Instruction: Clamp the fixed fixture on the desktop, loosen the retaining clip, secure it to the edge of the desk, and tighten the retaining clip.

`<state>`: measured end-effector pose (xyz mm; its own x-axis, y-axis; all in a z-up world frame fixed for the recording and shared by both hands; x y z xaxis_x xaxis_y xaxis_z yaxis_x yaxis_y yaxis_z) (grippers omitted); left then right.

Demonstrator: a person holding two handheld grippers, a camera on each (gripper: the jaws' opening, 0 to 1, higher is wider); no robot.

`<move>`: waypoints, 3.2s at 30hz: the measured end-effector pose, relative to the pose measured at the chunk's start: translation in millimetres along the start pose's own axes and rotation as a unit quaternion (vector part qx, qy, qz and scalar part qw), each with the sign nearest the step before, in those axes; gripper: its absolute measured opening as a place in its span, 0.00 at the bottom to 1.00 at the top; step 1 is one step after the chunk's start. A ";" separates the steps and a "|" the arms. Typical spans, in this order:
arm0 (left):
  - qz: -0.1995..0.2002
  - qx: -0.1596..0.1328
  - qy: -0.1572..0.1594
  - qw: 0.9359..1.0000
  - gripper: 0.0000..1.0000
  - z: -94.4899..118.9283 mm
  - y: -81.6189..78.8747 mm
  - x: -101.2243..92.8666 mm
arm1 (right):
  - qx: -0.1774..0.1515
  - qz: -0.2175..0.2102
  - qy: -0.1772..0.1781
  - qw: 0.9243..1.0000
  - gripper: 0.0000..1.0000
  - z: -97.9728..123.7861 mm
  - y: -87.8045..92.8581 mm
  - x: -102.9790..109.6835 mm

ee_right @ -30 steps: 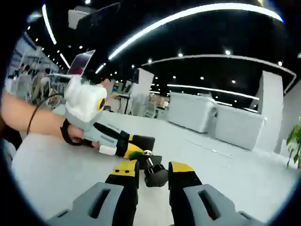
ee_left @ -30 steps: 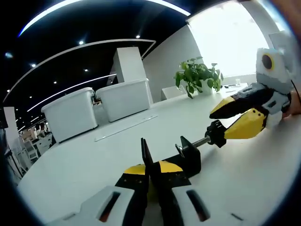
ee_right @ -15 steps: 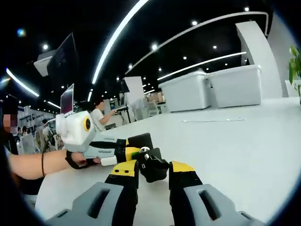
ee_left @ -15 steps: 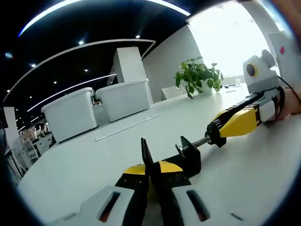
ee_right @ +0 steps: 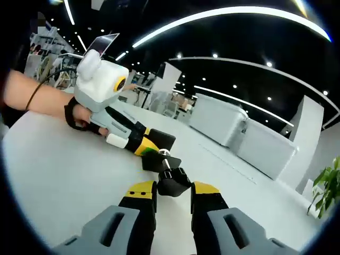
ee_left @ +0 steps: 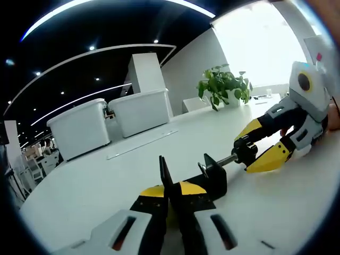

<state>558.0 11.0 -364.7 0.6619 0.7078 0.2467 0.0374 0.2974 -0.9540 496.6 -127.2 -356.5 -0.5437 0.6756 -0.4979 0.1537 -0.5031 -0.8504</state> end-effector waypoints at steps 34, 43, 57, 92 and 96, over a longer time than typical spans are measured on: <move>0.000 -0.001 0.001 1.000 0.06 -0.1 0.1 -1.2 | -0.054 -0.411 -0.038 0.909 0.19 3.7 9.9 -27.1; 0.000 -0.001 0.001 1.000 0.06 -1.7 -0.4 0.2 | -0.056 -0.372 -0.044 0.925 0.18 1.7 6.0 -22.3; 0.000 -0.001 0.001 1.000 0.06 -0.3 -0.4 0.2 | -0.058 -0.104 -0.020 0.993 0.10 4.1 -12.2 -10.9; 0.001 -0.001 0.000 1.000 0.06 -0.7 -0.1 -0.3 | -0.087 -0.259 -0.027 0.962 0.25 7.4 -13.9 -24.9; 0.001 -0.001 0.001 1.000 0.06 -0.6 -0.2 -0.2 | -0.064 -0.389 -0.036 0.918 0.25 2.2 5.0 -33.5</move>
<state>558.4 10.4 -364.7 0.6631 0.7073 0.2450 0.0379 0.2952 -0.9547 513.8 -153.5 -343.7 -0.5831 0.7637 0.2769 -0.2113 0.1865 -0.9595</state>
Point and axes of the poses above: the point that each gripper's makers call its tool centre point, and the gripper's own axes: z roughly backward along the fingers, x roughly to its left, y roughly out of its underside, the point moved 7 cm from there along z, roughly backward along the fingers, and after that the axes turned 1 degree about -y, right-handed, at the moved point
